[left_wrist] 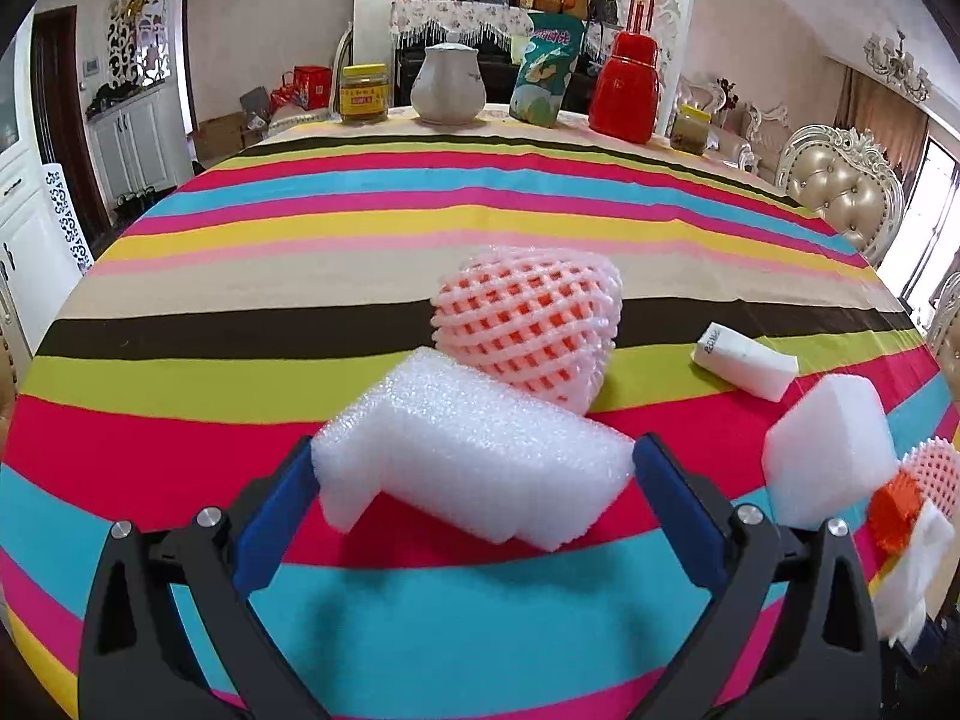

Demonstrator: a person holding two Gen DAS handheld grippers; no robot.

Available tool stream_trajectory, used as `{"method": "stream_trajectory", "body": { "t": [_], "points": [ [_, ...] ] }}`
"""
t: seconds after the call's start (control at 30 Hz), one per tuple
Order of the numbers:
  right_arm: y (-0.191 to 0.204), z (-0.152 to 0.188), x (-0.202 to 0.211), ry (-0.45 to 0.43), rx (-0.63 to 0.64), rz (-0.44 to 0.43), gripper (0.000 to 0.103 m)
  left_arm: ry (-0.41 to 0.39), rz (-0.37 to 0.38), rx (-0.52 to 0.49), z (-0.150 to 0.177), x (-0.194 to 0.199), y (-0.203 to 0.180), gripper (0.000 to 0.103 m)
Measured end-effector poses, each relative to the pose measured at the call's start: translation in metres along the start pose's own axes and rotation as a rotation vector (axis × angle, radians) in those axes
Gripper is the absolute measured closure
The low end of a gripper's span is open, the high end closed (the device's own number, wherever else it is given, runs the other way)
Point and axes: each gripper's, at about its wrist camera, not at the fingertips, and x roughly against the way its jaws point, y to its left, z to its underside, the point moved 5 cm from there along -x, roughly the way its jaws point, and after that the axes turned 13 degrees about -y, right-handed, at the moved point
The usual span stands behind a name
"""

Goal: Collect trash
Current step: 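Bring the left tool around the white foam block while the right tool holds the tissue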

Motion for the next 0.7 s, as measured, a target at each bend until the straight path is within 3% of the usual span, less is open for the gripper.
{"method": "stream_trajectory", "body": {
  "t": [0.17,0.37,0.47,0.57,0.7],
  "points": [
    [-0.001,0.001,0.002,0.0,-0.013,-0.008,0.077,-0.019,-0.004,0.002,-0.001,0.003,0.005,0.004],
    [0.003,0.002,0.003,-0.003,-0.016,-0.021,0.077,-0.054,0.123,-0.064,0.0,0.01,-0.018,0.004],
    [-0.001,0.002,0.004,-0.003,-0.034,-0.016,0.077,-0.063,0.056,-0.123,0.001,0.011,-0.021,0.004],
    [-0.002,0.001,0.004,-0.005,-0.04,-0.012,0.077,-0.046,0.031,-0.093,0.003,0.004,-0.01,0.004],
    [-0.001,0.002,0.003,-0.004,-0.034,-0.012,0.077,-0.034,-0.089,-0.103,0.0,0.008,0.012,0.004]
  ]
}}
